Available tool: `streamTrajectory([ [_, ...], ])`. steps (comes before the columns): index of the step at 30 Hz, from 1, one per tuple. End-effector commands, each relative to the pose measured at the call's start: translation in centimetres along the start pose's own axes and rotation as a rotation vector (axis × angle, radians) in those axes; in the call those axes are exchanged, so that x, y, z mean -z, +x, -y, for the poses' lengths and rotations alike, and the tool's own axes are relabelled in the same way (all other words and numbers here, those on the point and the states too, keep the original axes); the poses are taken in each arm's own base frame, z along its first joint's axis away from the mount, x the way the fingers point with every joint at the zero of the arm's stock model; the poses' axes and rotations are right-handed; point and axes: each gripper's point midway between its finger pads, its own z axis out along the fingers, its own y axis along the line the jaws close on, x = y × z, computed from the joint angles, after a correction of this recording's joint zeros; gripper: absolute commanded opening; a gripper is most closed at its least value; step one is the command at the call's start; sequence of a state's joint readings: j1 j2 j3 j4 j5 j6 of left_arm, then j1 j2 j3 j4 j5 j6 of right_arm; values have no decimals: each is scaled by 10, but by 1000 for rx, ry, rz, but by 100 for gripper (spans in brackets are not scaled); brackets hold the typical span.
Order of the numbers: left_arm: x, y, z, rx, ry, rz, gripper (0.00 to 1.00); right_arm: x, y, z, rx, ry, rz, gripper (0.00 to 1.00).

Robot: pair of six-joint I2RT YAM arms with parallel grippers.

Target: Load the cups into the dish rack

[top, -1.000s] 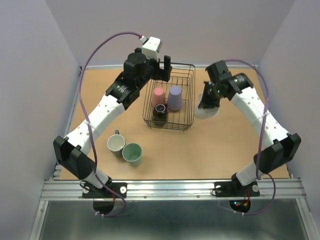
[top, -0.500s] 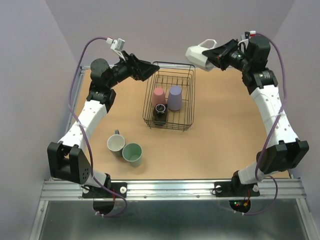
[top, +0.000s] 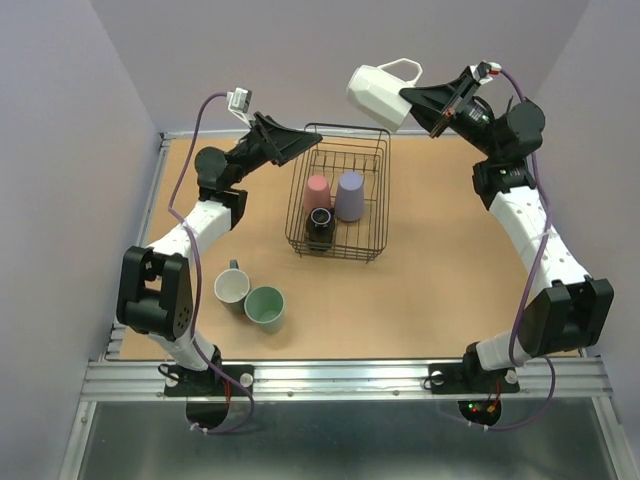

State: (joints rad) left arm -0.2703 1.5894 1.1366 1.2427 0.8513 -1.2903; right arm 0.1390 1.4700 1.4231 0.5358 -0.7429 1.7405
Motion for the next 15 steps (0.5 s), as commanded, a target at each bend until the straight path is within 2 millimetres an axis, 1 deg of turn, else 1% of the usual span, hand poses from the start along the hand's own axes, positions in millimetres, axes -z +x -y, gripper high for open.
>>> streamTrajectory([
  [1, 0, -8, 74, -243, 257, 78, 99, 21, 37, -75, 142, -210, -64, 0],
  [5, -9, -14, 74, -261, 228, 122, 99, 23, 40, -75, 144, -206, -74, 1],
  [7, -12, -18, 74, -276, 217, 157, 99, 24, 41, -70, 136, -198, -75, 0],
  [9, -17, -18, 82, -294, 229, 164, 99, 24, 41, -68, 132, -195, -74, 0],
  [12, -22, -18, 88, -300, 243, 173, 99, 21, 46, -67, 123, -197, -89, 1],
  [14, -25, -17, 88, -305, 244, 177, 99, 15, 50, -67, 122, -202, -107, 0],
  [15, -28, -15, 90, -306, 249, 177, 99, 13, 55, -66, 117, -205, -119, 1],
])
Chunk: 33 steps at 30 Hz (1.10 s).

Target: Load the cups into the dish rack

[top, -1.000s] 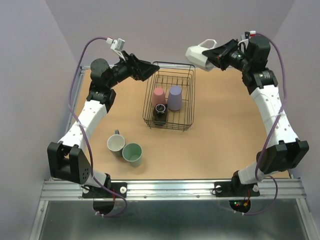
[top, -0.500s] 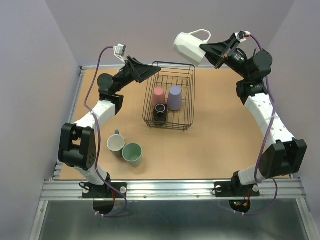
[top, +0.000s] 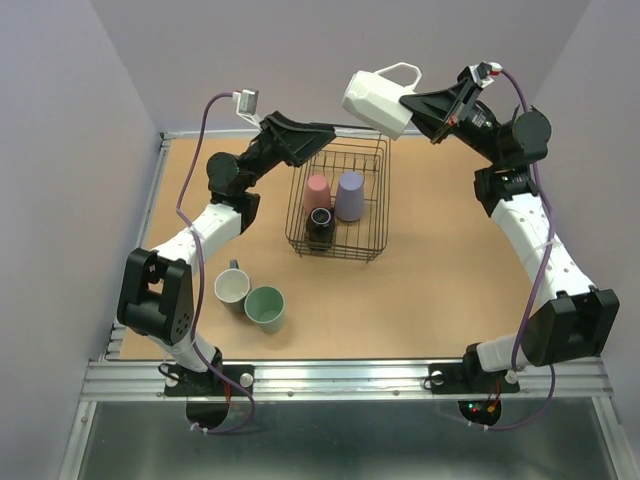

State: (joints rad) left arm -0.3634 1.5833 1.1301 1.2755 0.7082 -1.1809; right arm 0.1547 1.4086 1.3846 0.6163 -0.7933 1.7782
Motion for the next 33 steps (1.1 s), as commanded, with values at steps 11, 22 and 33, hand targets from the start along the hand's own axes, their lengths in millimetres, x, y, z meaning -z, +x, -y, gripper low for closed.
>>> streamTrajectory([
  [11, -23, -29, 89, -276, 220, 154, 99, -18, 36, -22, 48, -126, -81, 0],
  [22, -33, -33, 102, -295, 256, 191, 99, -22, 43, -8, -5, -122, -95, 0],
  [33, -42, -37, 119, -259, 335, 188, 85, -24, 40, 0, -45, -128, -91, 0],
])
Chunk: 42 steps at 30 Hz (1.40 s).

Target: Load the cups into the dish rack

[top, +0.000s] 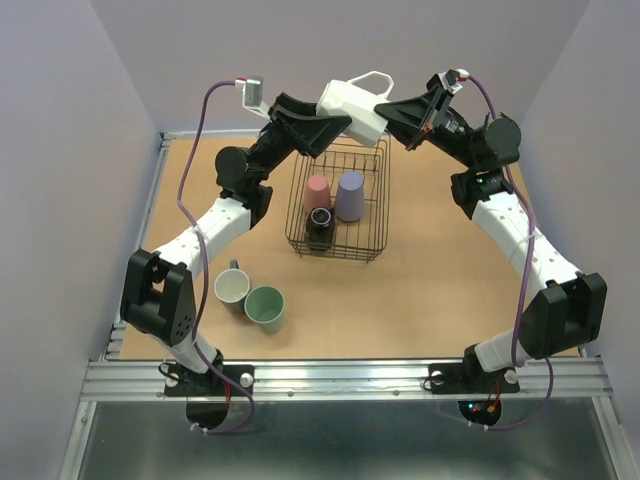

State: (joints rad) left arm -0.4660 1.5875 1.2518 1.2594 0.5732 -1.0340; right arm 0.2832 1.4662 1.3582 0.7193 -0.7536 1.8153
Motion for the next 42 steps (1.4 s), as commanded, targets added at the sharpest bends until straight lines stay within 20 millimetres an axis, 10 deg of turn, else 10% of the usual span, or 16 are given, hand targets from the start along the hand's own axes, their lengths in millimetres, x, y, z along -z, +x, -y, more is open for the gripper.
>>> streamTrajectory([
  [1, -11, -33, 73, -99, 249, 98, 84, -1, 10, -16, 33, -83, -18, 0],
  [7, -14, -35, 83, -79, 284, 104, 99, -2, 12, -11, 15, -86, -21, 0],
  [17, -17, -34, 84, -74, 287, 102, 94, -3, 15, -8, -6, -95, -20, 0],
  [20, -18, -33, 84, -65, 294, 97, 71, -2, 15, -6, -11, -96, -16, 0],
  [24, -18, -33, 82, -53, 285, 100, 6, 0, 17, -2, -6, -92, -20, 0],
  [29, -18, -33, 78, -91, 237, 82, 0, 8, 20, 15, -12, -55, -17, 1],
  [34, -14, -25, 72, -113, 189, 41, 0, 16, 26, 35, -16, -7, -28, 49],
  [42, -4, -19, 55, -160, 78, -1, 0, 29, 31, 60, 15, 95, -40, 96],
])
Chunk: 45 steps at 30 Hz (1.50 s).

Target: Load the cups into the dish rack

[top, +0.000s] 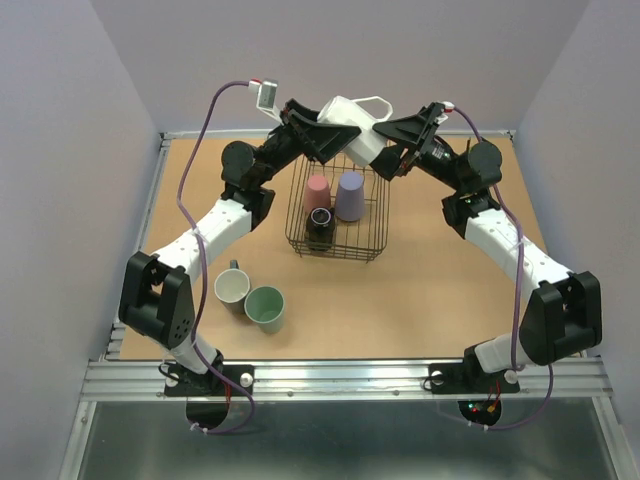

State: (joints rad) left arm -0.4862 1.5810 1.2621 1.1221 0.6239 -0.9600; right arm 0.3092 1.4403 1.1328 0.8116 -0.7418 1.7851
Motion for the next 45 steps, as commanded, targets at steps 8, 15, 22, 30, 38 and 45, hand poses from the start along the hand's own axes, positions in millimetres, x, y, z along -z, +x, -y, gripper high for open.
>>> streamTrajectory([
  [8, 21, -22, 22, -222, -73, 29, 0, 65, -15, 54, 234, 475, 76, 100],
  [15, 42, 3, -6, -238, -171, -11, 0, 117, -20, 88, 267, 697, 137, 100],
  [22, 48, 47, -30, -291, -244, -127, 0, 152, -20, 114, 297, 893, 174, 100],
  [30, 58, 109, -62, -329, -332, -289, 0, 166, -19, 124, 296, 957, 197, 100],
  [38, 65, 147, -111, -429, -518, -404, 0, 176, -14, 130, 282, 987, 211, 100],
  [45, 76, 168, -140, -443, -629, -434, 0, 183, -9, 130, 277, 1002, 231, 100],
])
